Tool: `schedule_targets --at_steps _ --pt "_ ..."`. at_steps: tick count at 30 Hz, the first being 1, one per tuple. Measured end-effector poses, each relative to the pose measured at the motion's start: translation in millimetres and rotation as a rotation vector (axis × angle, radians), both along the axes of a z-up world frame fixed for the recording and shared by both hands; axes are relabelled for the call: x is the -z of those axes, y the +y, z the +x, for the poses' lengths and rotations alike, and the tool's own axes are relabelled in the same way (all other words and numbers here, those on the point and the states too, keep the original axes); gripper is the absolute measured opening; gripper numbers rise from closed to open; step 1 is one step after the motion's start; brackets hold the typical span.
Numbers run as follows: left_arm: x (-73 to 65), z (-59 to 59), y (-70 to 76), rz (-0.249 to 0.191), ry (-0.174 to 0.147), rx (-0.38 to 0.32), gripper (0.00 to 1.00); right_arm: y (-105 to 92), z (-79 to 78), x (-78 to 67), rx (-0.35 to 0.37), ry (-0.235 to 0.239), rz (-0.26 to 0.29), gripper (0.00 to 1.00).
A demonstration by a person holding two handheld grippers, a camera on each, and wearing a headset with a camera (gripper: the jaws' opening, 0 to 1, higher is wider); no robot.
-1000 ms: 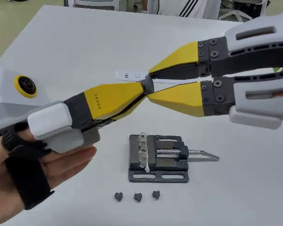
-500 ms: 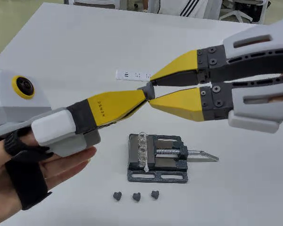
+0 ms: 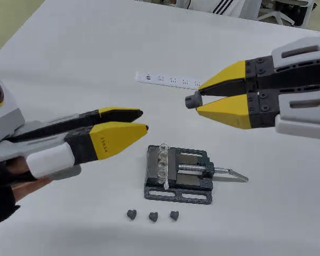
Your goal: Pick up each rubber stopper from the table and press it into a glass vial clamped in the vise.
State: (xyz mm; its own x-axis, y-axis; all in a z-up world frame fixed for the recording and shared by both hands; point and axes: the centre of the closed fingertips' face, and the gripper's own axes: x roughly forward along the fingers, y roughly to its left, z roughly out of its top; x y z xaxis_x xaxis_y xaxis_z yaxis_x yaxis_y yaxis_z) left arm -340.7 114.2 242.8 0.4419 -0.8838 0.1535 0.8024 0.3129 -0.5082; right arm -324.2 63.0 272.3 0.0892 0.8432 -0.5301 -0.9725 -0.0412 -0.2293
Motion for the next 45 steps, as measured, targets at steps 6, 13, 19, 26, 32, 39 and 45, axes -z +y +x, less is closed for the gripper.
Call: schedule_targets --at_steps 6,13,19,26,32,39,45 --pt "36.0 -2.1 4.4 0.236 -0.088 -0.071 0.50 -0.6 30.0 35.9 0.023 0.056 -0.105 0.06" --pt "71.9 -4.1 11.2 0.385 -0.120 -0.099 0.70 5.0 64.8 86.7 0.033 0.096 -0.260 0.06" --pt "97.9 -1.0 19.0 0.483 -0.169 -0.126 0.83 12.3 88.5 127.3 0.020 0.130 -0.408 0.06" --pt "124.6 -0.2 21.3 0.569 -0.184 -0.114 0.93 13.5 102.5 173.6 0.003 0.163 -0.550 0.06" --pt "134.4 -1.1 22.7 0.583 -0.175 -0.101 0.96 11.1 108.6 207.4 0.004 0.193 -0.636 0.06" --pt "137.4 1.0 28.4 0.573 -0.165 -0.115 0.96 7.5 113.0 230.3 0.012 0.216 -0.688 0.06" --pt "139.4 1.6 29.2 0.561 -0.154 -0.120 0.96 6.9 113.3 234.5 0.008 0.218 -0.711 0.06"
